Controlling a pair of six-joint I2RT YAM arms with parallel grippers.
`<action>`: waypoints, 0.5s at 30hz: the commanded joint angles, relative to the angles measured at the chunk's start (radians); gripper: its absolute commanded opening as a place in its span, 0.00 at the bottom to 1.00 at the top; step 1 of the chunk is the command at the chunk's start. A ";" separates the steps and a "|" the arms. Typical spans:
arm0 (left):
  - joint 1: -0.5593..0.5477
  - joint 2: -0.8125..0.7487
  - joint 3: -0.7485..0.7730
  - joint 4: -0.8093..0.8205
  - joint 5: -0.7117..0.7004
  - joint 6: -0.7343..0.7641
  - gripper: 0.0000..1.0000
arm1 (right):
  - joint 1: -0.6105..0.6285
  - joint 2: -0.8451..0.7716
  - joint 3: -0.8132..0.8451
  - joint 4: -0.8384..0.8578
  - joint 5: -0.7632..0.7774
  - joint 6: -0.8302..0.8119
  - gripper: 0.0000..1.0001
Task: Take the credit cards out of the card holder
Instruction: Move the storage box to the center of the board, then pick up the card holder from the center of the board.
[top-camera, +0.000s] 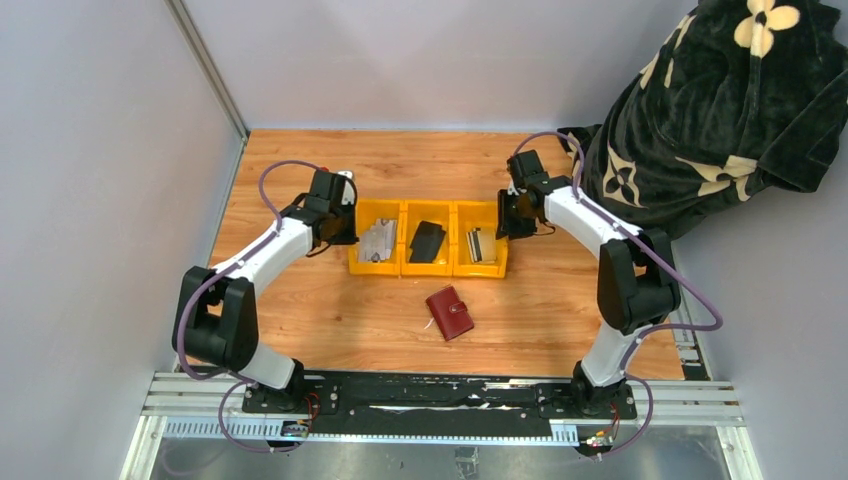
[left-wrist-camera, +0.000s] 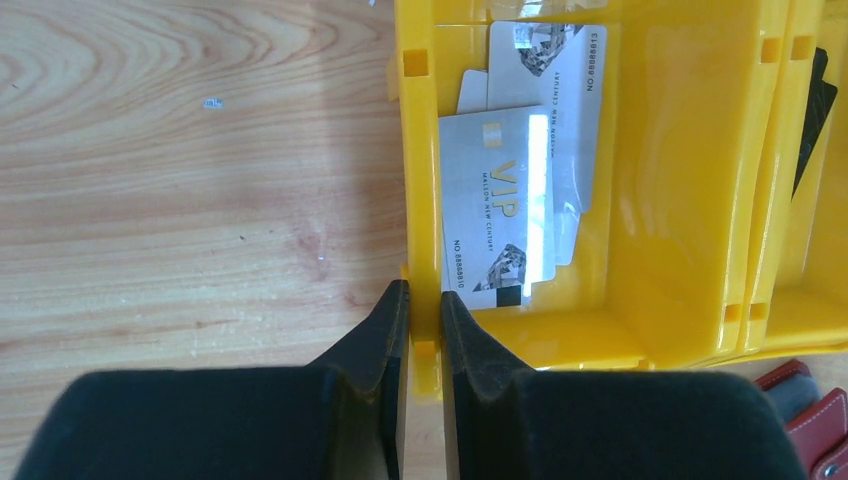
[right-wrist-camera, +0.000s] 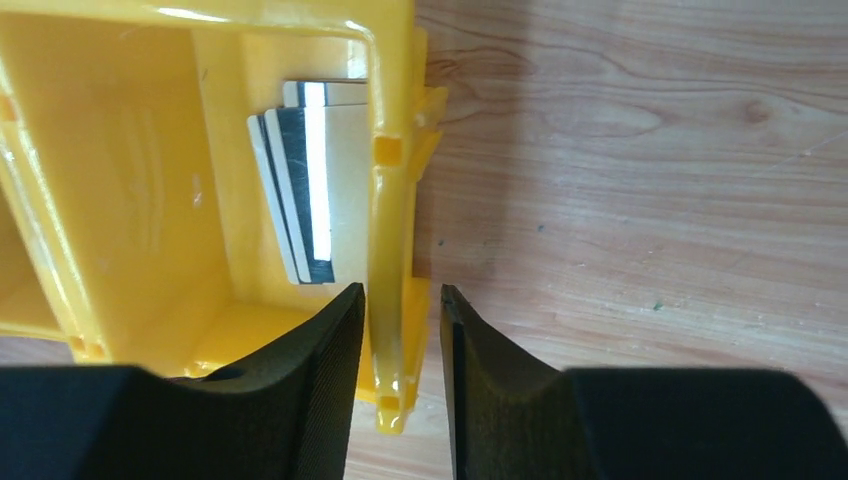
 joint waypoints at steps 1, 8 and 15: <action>-0.007 0.021 0.063 0.044 0.007 0.016 0.11 | -0.041 0.024 0.015 -0.024 0.025 -0.009 0.37; -0.009 0.025 0.084 -0.004 0.100 0.034 0.65 | -0.043 -0.101 -0.002 -0.022 0.119 0.003 0.68; 0.026 -0.099 0.132 -0.125 0.126 0.095 1.00 | 0.094 -0.378 -0.135 -0.037 0.122 0.072 0.83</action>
